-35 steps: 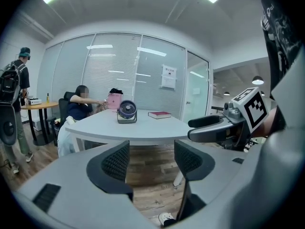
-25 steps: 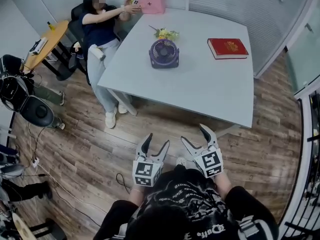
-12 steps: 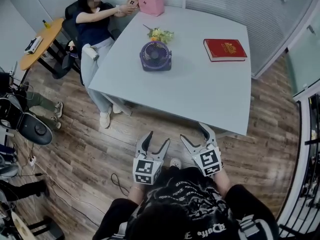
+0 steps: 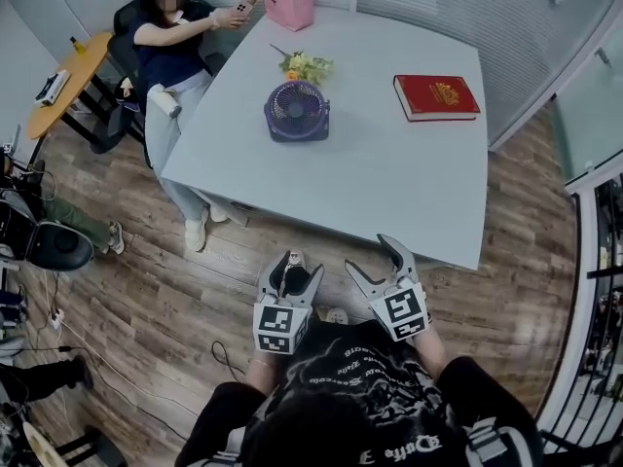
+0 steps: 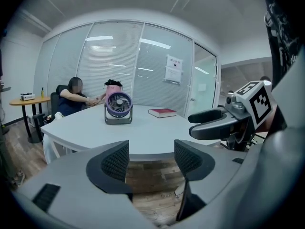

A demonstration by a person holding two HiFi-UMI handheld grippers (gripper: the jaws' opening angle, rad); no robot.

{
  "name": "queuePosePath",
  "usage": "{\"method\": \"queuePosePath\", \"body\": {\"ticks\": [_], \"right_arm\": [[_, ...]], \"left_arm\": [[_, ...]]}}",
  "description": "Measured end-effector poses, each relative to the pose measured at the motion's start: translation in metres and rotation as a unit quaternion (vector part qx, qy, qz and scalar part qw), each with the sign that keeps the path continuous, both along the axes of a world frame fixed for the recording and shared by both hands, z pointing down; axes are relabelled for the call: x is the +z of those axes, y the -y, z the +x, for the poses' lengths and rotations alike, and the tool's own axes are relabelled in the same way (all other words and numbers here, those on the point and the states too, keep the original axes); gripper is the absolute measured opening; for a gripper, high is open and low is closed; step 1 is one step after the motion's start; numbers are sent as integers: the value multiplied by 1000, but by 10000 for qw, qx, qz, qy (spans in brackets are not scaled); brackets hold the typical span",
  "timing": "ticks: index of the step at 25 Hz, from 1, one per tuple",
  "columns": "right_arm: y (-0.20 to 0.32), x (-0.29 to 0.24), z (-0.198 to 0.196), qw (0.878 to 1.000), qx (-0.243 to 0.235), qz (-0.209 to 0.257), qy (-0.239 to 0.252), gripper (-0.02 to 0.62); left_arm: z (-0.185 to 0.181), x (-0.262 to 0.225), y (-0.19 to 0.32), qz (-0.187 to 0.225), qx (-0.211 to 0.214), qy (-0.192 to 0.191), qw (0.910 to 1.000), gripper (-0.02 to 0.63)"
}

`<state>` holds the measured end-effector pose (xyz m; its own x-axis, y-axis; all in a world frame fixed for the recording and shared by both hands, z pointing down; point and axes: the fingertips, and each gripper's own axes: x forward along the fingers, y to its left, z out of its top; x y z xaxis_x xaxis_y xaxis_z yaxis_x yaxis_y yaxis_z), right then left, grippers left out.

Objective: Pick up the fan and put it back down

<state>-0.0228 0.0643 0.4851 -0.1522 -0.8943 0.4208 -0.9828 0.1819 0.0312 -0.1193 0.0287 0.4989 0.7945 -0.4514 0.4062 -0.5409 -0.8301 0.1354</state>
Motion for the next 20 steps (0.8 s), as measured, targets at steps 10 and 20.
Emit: {"method": "queuePosePath", "body": {"ticks": [10, 20], "right_arm": [[82, 8, 23, 9991, 381, -187, 16, 322], [171, 12, 41, 9965, 781, -276, -87, 322]], "left_arm": [[28, 5, 97, 46, 399, 83, 9992, 299], [41, 13, 201, 178, 751, 225, 9968, 299]]}}
